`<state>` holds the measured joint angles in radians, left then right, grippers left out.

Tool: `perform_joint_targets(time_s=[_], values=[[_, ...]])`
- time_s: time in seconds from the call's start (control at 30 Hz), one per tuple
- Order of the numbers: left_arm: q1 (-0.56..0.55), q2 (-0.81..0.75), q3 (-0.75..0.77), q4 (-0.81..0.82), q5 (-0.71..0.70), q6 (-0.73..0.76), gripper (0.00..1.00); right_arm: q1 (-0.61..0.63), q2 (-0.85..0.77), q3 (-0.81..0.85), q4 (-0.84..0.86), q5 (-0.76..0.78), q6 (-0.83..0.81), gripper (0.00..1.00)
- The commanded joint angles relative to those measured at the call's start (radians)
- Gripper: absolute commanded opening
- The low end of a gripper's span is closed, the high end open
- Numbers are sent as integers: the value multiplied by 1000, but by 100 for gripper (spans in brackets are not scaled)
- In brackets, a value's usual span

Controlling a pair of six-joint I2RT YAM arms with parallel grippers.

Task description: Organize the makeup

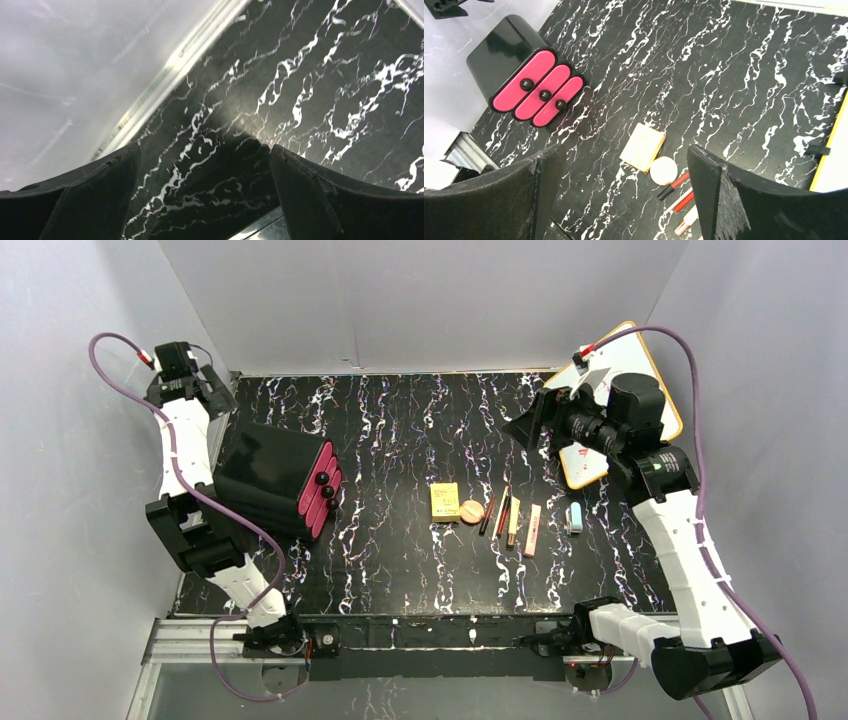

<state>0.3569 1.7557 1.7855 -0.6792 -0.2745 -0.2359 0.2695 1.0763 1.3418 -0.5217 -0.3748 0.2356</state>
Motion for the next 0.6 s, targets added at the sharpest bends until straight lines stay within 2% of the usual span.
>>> perform_joint_targets(time_s=[0.0, 0.13, 0.33, 0.4, 0.47, 0.57], values=[[-2, -86, -110, 57, 38, -83, 98, 21, 2, -30, 70, -37, 27, 99], [-1, -104, -219, 69, 25, -162, 98, 106, 32, -44, 106, -15, 49, 98], [-1, -120, -341, 58, 24, -186, 99, 511, 210, 19, 77, 250, -30, 98], [-1, -134, -369, 62, 35, -182, 98, 648, 291, 40, 95, 328, -53, 95], [-1, -141, -391, 64, 48, -176, 98, 721, 372, 53, 135, 368, -74, 92], [-1, -141, -419, 70, 59, -168, 98, 763, 483, 70, 230, 428, -109, 87]])
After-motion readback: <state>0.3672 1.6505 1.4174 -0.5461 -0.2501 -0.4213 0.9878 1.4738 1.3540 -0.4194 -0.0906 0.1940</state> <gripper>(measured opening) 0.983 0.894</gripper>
